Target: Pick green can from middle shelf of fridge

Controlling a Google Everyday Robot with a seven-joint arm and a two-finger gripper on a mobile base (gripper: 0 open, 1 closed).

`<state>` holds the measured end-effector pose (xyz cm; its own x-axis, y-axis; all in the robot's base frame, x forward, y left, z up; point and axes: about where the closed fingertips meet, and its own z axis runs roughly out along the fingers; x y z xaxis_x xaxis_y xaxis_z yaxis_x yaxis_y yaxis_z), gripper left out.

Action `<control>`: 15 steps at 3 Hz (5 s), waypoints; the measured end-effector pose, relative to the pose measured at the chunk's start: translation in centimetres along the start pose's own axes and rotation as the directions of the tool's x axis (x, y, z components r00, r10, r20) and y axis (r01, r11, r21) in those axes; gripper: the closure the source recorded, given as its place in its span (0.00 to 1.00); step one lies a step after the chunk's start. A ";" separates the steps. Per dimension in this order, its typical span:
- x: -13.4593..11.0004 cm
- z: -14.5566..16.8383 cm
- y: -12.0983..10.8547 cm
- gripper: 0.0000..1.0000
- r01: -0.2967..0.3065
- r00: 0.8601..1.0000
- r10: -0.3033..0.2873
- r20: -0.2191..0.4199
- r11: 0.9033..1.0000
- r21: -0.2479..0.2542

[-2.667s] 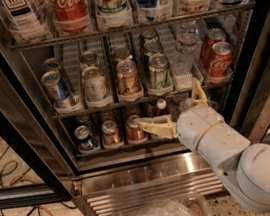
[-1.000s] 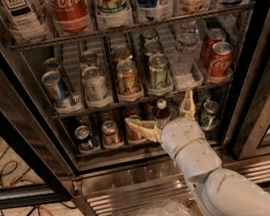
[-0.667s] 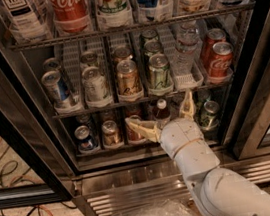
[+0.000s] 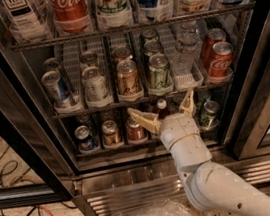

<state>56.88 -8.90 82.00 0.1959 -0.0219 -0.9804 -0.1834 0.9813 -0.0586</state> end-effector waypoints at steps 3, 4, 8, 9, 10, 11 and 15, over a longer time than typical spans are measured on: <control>0.0 0.0 0.0 0.28 0.000 1.000 0.000 0.000 1.000 0.000; 0.0 0.0 0.0 0.24 0.000 1.000 0.000 0.000 1.000 0.000; -0.1 4.7 -2.4 0.28 0.036 0.999 -0.036 0.019 0.998 0.043; 0.2 5.5 -2.5 0.30 0.038 0.999 -0.039 0.015 0.998 0.040; 0.1 8.3 -3.7 0.31 0.058 0.998 -0.060 0.031 0.997 0.055; 0.2 8.9 -3.9 0.31 0.062 0.997 -0.064 0.032 0.996 0.059; 0.3 8.9 -3.9 1.00 0.061 0.998 -0.063 0.030 0.996 0.063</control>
Offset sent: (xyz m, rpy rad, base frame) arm 0.0001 -0.0001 0.0000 0.0002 -0.0003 -0.0002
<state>66.21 -11.07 83.60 0.2359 -0.0784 -0.9686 -0.1101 0.9882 -0.1068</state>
